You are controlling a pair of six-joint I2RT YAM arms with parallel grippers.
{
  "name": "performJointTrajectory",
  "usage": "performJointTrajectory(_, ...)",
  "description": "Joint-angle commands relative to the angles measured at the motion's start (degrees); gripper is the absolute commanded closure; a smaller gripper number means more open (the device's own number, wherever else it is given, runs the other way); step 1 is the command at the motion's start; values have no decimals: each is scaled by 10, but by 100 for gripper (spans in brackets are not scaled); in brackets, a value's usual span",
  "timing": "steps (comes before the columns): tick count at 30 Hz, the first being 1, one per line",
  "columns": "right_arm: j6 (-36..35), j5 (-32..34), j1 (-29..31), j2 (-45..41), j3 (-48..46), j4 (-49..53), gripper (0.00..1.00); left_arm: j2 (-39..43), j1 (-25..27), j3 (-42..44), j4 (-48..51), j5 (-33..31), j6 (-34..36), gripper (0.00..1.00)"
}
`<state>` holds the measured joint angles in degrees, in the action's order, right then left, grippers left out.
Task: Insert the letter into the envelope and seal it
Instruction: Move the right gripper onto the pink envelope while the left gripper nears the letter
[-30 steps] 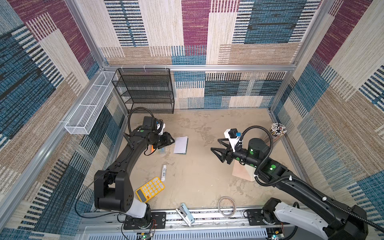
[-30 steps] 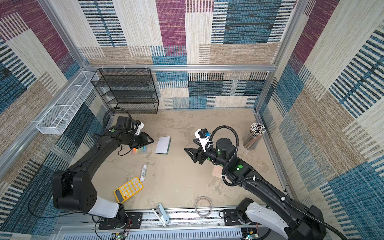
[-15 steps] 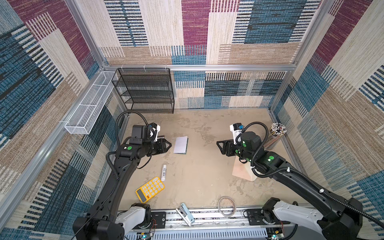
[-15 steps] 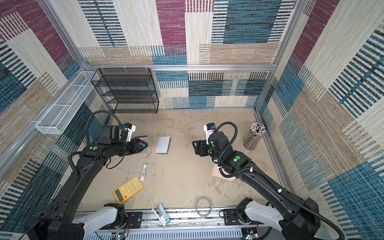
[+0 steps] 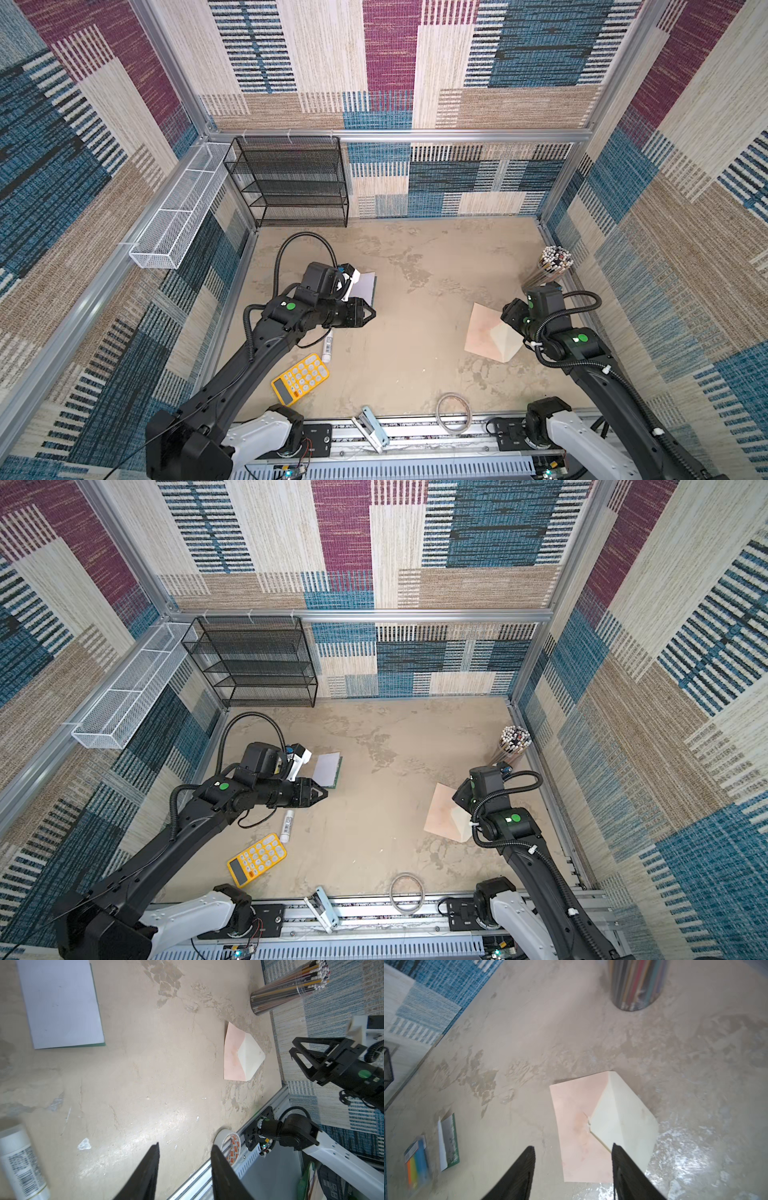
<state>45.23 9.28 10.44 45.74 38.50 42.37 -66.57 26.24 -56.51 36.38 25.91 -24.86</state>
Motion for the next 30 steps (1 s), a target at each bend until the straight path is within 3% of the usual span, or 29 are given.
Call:
performJointTrajectory(1,23,3,-18,-2,-13,7,37,-17,19,2,-51,10,-19,56)
performJointTrajectory(10,60,24,-39,30,-27,16,31,-55,55,7,-100,22,-24,54)
performJointTrajectory(19,105,10,-53,60,-58,18,29,-80,57,21,-137,48,-12,53)
performJointTrajectory(25,121,11,-53,89,-78,11,22,-92,56,23,-143,57,5,52)
performJointTrajectory(28,119,-2,-53,104,-94,-9,22,-96,56,23,-145,65,11,52)
performJointTrajectory(30,110,-21,-53,108,-100,-30,28,-97,55,25,-146,68,14,52)
